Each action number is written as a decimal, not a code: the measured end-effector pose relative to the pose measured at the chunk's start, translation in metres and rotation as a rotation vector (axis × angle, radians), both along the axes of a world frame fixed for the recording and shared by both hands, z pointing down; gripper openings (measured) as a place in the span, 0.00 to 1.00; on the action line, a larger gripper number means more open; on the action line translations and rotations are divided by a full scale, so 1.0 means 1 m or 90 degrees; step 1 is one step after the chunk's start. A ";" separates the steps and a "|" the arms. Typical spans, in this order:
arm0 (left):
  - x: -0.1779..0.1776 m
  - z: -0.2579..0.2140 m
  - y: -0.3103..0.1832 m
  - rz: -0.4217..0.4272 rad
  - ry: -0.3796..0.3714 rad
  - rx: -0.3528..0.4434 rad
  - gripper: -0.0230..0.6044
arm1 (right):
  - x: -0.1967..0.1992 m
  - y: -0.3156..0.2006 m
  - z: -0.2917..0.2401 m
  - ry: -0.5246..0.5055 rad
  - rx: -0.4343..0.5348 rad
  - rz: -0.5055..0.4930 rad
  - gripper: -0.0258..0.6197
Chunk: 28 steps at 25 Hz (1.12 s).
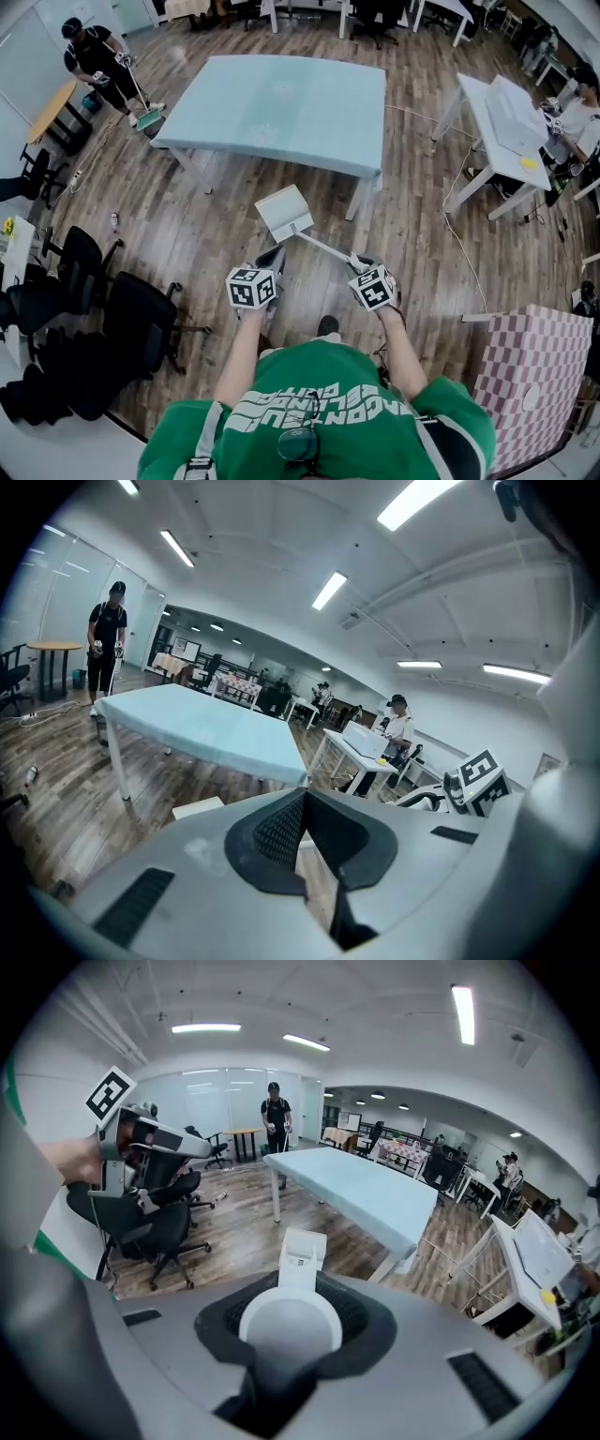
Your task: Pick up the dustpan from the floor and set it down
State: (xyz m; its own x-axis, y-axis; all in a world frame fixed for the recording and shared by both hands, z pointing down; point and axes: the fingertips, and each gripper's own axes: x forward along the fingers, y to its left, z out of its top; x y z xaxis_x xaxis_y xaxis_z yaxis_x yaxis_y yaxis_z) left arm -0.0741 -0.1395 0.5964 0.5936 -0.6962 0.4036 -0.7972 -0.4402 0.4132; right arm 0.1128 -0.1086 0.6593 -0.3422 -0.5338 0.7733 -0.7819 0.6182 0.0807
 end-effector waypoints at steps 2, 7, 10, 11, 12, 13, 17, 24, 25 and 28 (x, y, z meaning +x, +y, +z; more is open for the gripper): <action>-0.010 -0.004 0.001 0.002 0.007 0.007 0.04 | -0.009 0.001 -0.003 0.009 0.004 0.003 0.21; -0.040 -0.008 0.001 0.000 0.016 0.008 0.04 | -0.033 0.002 -0.008 0.012 0.007 0.017 0.21; -0.052 -0.008 0.003 0.006 0.020 0.009 0.04 | -0.044 0.002 -0.009 0.009 0.007 0.024 0.21; -0.054 -0.009 0.003 0.009 0.021 0.011 0.04 | -0.047 0.002 -0.009 0.009 0.008 0.026 0.21; -0.056 -0.009 0.004 0.011 0.021 0.012 0.04 | -0.049 0.002 -0.009 0.011 0.008 0.026 0.21; -0.058 -0.009 0.004 0.011 0.023 0.012 0.04 | -0.052 0.003 -0.010 0.012 0.009 0.026 0.21; -0.064 -0.013 0.006 0.007 0.051 0.008 0.04 | -0.059 0.004 -0.013 0.018 0.007 0.022 0.21; -0.066 -0.009 0.013 0.013 0.053 0.005 0.04 | -0.063 0.009 -0.009 0.027 0.004 0.021 0.21; -0.067 -0.009 0.013 0.013 0.053 0.005 0.04 | -0.064 0.009 -0.009 0.028 0.003 0.020 0.21; -0.068 -0.010 0.013 0.015 0.051 0.002 0.04 | -0.064 0.011 -0.007 0.026 -0.003 0.023 0.21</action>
State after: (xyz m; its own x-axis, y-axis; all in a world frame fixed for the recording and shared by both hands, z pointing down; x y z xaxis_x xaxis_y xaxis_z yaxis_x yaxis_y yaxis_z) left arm -0.1416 -0.1260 0.5862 0.6401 -0.6831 0.3517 -0.7511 -0.4601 0.4734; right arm 0.0492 -0.0980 0.6518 -0.2909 -0.5415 0.7888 -0.7999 0.5900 0.1100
